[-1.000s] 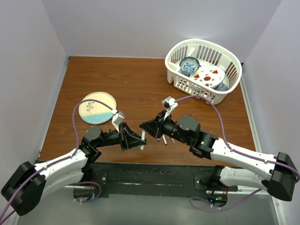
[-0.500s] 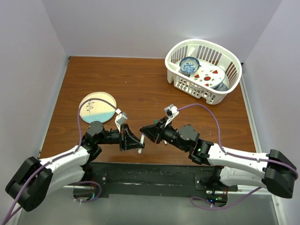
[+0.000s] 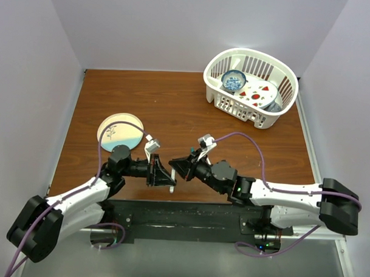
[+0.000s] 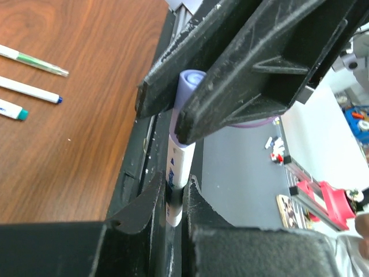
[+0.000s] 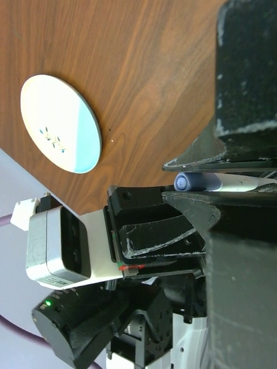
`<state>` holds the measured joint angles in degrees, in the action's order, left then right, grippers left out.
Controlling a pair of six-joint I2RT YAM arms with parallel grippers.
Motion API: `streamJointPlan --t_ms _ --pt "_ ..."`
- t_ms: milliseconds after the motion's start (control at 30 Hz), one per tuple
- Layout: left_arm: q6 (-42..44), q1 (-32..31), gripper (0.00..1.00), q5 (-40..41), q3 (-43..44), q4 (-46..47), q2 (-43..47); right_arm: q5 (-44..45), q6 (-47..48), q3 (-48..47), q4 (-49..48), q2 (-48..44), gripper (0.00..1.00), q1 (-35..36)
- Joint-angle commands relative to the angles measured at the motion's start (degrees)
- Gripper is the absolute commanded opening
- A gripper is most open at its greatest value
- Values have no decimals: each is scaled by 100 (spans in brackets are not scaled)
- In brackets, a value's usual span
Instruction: Insert the pens into the pen caps
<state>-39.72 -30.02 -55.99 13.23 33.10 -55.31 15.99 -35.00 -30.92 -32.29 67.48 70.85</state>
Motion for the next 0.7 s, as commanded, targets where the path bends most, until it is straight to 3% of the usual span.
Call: streamJointPlan --t_ms 0,333,367,533,667 --pt "132 497 0 2284 1216 1111 196 -2047 -358 349 1937 327 0 1247" --pt "272 673 0 2373 1243 760 301 -2109 -648 972 1517 -50 0 1581" --pt "116 682 0 2312 1165 1046 258 -2109 -726 1017 1446 -86 0 1598" --pt "79 673 0 2267 1357 997 90 -2187 -868 1027 577 475 0 1879" --pt "228 673 0 2302 1647 645 64 -2100 -824 886 601 714 0 2029"
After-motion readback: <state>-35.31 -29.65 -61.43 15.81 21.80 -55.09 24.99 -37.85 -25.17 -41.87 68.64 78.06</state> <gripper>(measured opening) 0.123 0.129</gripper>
